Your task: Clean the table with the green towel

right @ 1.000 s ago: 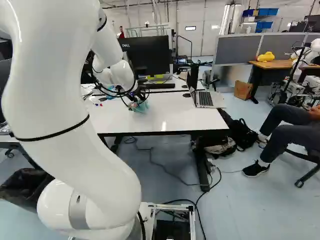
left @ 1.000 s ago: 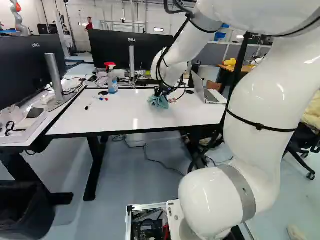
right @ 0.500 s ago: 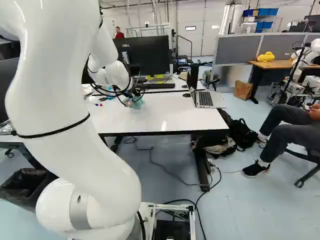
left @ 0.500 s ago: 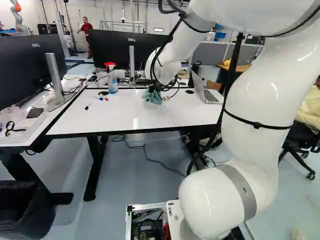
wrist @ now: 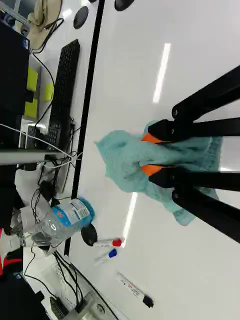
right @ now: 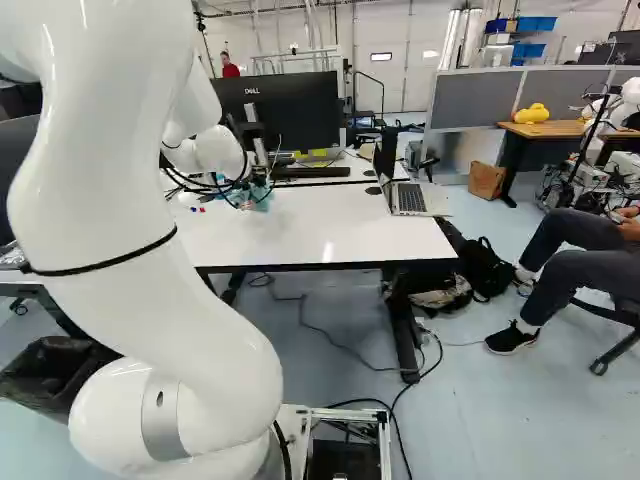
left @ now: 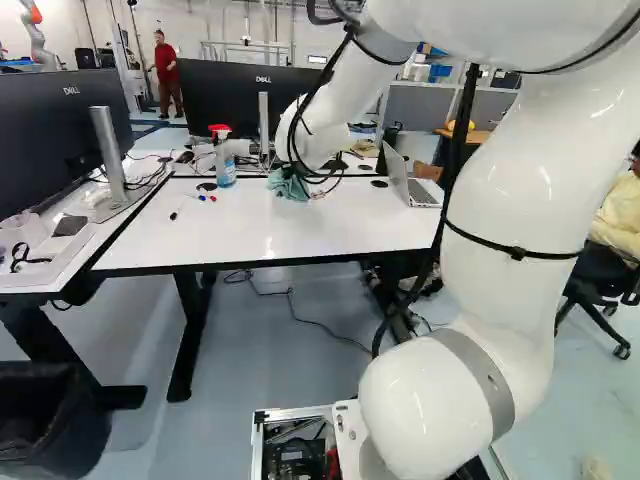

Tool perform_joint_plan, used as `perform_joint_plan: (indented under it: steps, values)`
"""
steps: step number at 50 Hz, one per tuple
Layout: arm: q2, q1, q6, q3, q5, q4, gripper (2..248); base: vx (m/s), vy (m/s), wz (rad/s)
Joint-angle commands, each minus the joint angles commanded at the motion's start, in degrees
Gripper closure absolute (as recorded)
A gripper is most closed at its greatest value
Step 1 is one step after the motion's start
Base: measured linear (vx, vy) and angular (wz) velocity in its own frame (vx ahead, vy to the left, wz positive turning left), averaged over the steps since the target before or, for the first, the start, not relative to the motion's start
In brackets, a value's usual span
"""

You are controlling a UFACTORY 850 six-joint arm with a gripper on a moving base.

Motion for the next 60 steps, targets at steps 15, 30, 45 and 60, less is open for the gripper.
perform_joint_plan:
  steps: [15,30,45,60]
  values:
    - [-1.84,2.44,0.00,-0.05,2.63,0.00,185,0.000,0.000,0.000]
    - [-4.79,4.71,0.00,-1.33,4.48,0.00,185,0.000,0.000,0.000]
    - [-6.65,6.27,0.00,-1.37,4.96,0.00,185,0.000,0.000,0.000]
    - [-8.46,6.67,0.00,-1.35,4.96,0.00,185,0.000,0.000,0.000]
